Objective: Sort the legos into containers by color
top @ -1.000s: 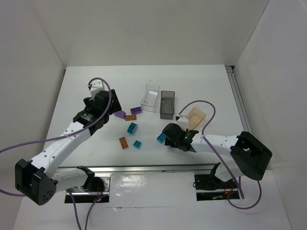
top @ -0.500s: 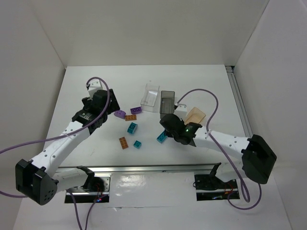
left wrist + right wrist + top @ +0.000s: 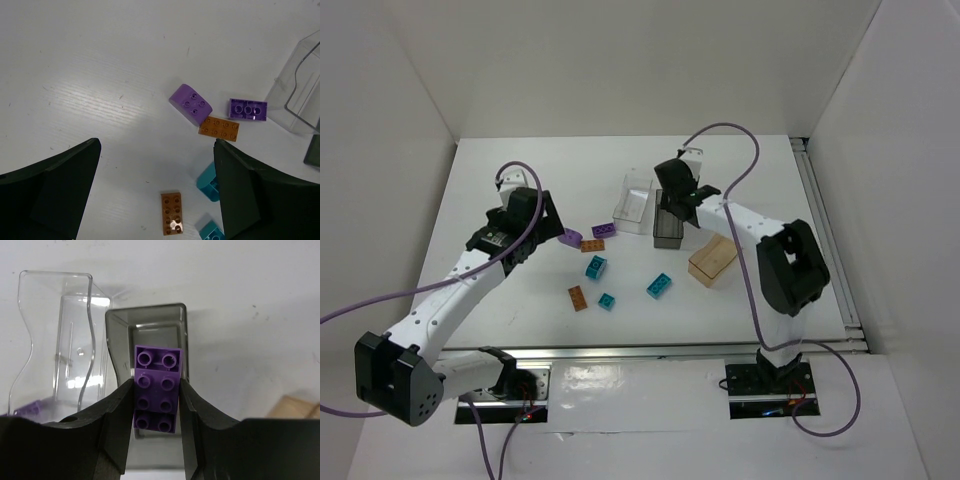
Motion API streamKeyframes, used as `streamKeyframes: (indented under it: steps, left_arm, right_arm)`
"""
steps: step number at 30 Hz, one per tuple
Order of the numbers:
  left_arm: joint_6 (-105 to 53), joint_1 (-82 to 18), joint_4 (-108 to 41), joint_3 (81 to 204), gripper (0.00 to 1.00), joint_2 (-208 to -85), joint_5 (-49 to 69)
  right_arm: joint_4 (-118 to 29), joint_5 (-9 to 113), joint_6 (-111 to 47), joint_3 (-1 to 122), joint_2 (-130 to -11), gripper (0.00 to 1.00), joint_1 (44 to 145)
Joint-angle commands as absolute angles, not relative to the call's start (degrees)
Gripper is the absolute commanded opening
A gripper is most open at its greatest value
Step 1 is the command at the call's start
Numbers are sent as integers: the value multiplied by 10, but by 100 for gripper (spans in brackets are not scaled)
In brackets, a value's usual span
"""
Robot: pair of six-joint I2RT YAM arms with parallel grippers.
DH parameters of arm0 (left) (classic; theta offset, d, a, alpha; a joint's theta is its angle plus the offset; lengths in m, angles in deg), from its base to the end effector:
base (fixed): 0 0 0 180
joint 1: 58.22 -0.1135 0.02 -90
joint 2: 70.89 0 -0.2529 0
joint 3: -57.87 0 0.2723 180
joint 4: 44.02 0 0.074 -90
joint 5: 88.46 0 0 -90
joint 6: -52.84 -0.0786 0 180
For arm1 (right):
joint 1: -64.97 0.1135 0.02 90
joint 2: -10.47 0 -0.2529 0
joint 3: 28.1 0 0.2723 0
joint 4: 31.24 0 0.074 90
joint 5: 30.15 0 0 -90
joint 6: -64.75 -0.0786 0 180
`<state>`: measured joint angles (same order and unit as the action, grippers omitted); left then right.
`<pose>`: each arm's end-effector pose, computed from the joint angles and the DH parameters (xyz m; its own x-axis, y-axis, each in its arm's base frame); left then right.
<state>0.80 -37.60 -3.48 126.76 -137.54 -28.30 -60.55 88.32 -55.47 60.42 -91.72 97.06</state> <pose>0.2978 -0.0703 0.2682 -0.4204 -0.4119 -0.8084 -0.4041 0.8828 -0.2396 0.3949 0.2034 0.1988 -0.5854 0.1551 -0.7957 0.1425 0.9859 0.0874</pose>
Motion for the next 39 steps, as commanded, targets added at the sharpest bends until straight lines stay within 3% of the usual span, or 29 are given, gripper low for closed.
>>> streamKeyframes:
  steps: [1, 3, 6, 9, 13, 17, 22, 28, 32, 39]
  left_arm:
    - [12, -381, -18, 1291, 100, -1365, -283]
    - [5, -381, -18, 1291, 100, -1360, -283]
    - [5, -381, -11, 1291, 100, -1360, -283]
    - [5, -381, 3, 1298, 100, -1365, -290]
    - [12, -381, 10, 1305, 100, -1365, -302]
    - [39, -386, 32, 1317, 100, -1365, -320]
    - [44, -392, 39, 1322, 100, -1354, -326]
    - [49, -397, 39, 1316, 100, -1323, -344]
    - [44, -397, 39, 1316, 100, -1318, -344]
    - [44, -397, 39, 1316, 100, -1318, -339]
  right_arm:
    - [-588, 860, -514, 663, -962, 28, 971]
    - [-594, 860, -509, 680, -991, 36, 965]
    - [-606, 860, -521, 687, -1012, 56, 958]
    - [-606, 860, -521, 680, -999, 63, 958]
    - [-606, 877, -515, 673, -955, 65, 976]
    - [-606, 871, -495, 673, -933, 65, 1062]
    - [-633, 818, -521, 702, -975, 96, 1116]
    - [-600, 770, -648, 672, -1001, 94, 1129]
    - [-576, 715, -669, 679, -1039, 99, 1122]
    - [-577, 692, -703, 733, -1106, 99, 1116]
